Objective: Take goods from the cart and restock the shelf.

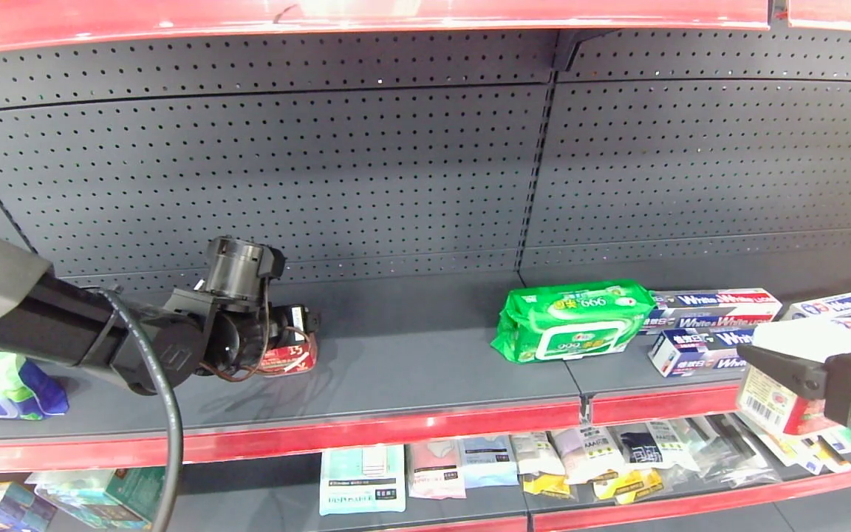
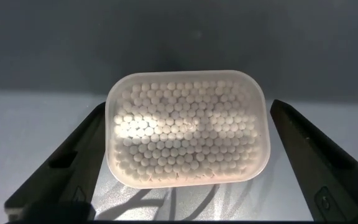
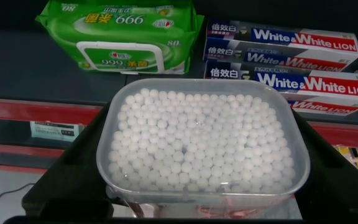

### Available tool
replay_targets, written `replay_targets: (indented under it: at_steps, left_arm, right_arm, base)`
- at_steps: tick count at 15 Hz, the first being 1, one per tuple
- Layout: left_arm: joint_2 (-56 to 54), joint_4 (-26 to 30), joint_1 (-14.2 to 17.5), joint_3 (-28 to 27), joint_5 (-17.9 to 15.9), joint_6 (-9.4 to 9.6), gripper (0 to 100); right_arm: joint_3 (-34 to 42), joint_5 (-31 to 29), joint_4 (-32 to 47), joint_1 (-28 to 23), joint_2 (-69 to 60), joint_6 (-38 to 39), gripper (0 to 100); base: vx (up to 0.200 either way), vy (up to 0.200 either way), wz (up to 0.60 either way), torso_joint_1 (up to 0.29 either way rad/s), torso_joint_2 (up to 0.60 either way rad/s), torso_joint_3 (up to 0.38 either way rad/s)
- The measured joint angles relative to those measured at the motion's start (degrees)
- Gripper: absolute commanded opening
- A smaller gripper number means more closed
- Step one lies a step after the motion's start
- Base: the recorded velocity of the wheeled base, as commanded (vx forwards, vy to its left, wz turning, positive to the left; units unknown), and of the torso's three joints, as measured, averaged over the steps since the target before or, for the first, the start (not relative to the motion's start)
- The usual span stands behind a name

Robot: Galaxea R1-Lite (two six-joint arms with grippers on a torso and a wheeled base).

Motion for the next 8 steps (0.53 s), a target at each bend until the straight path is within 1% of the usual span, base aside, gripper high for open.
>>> replay_targets:
  at_steps: [3, 4, 8]
  left_arm:
    - [0.22, 0.02, 0.09, 0.10, -0.06, 0.06, 100]
    - [0.27, 0.00, 0.13, 0.10, -0.09, 0.09, 0]
    - [0.49, -0.04, 0.13, 0.10, -0.04, 0.09, 0]
  right_arm:
    - [0.09, 0.01, 0.02, 0.00, 0.11, 0.00, 0]
    - [0.09, 0.01, 0.02, 0.00, 0.22, 0.00, 0]
    - [-0.05, 0.00, 0.02, 0.00, 0.46, 0.00, 0]
  base:
    - [0.000, 0.000, 0.00, 0.000, 0.00, 0.000]
    - [0.000, 0.000, 0.00, 0.000, 0.00, 0.000]
    - [0.000, 0.000, 0.00, 0.000, 0.00, 0.000]
